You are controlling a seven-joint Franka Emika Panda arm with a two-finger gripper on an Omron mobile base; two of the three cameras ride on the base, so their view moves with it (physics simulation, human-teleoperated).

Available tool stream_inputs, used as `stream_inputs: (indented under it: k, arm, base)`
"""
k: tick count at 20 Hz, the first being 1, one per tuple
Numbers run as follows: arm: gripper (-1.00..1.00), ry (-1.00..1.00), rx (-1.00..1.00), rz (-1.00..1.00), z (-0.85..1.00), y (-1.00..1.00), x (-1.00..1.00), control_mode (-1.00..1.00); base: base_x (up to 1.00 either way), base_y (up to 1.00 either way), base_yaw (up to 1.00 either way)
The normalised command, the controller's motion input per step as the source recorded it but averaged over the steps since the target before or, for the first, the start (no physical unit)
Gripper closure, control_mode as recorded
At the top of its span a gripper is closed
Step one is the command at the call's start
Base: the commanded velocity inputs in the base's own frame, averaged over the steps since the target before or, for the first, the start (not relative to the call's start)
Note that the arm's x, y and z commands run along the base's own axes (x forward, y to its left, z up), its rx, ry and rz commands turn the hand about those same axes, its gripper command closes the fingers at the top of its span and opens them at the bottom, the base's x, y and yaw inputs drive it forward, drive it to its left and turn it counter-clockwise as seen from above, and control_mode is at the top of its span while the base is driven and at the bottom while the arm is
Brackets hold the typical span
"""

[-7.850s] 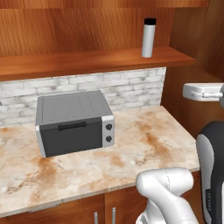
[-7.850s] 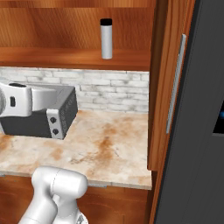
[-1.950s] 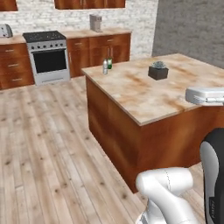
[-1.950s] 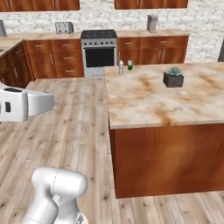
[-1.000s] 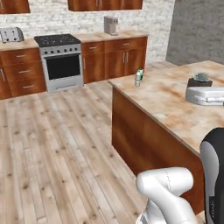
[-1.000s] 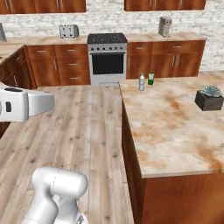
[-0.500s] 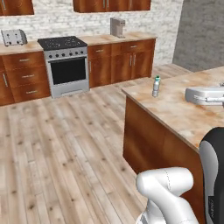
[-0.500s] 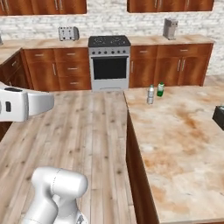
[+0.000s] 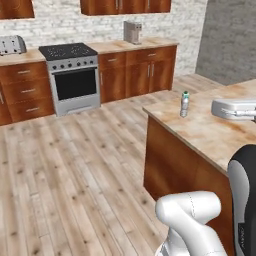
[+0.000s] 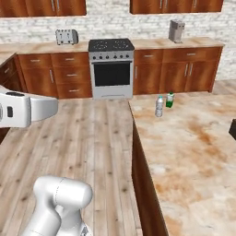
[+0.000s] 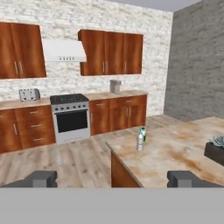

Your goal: Pick the milk, bottled water, water bottle from the counter and place them in the open cabinet.

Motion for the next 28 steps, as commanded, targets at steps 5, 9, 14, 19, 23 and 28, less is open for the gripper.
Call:
stream_inputs:
  k: [5,9,14,19,23,28]
  arm:
    - [-1.00,0.00,0.00,0.00,0.00,0.00,0.00,1.00]
    - [-1.00,0.00,0.00,0.00,0.00,0.00,0.00,1.00]
    - [-1.00,0.00,0.00,0.00,0.00,0.00,0.00,1.00]
    - [-1.00,0.00,0.00,0.00,0.00,0.00,0.00,1.00]
    - [-1.00,0.00,0.00,0.00,0.00,0.00,0.00,1.00]
    - [-1.00,0.00,0.00,0.00,0.00,0.00,0.00,1.00]
  base:
    - [0.17,0.32,-0.26]
    - [0.29,0.45,-0.28]
    - [0.36,0.53,-0.28]
    - [0.41,0.58,-0.27]
    - [0.28,0.64,-0.31]
    - [0.13,0.63,-0.38]
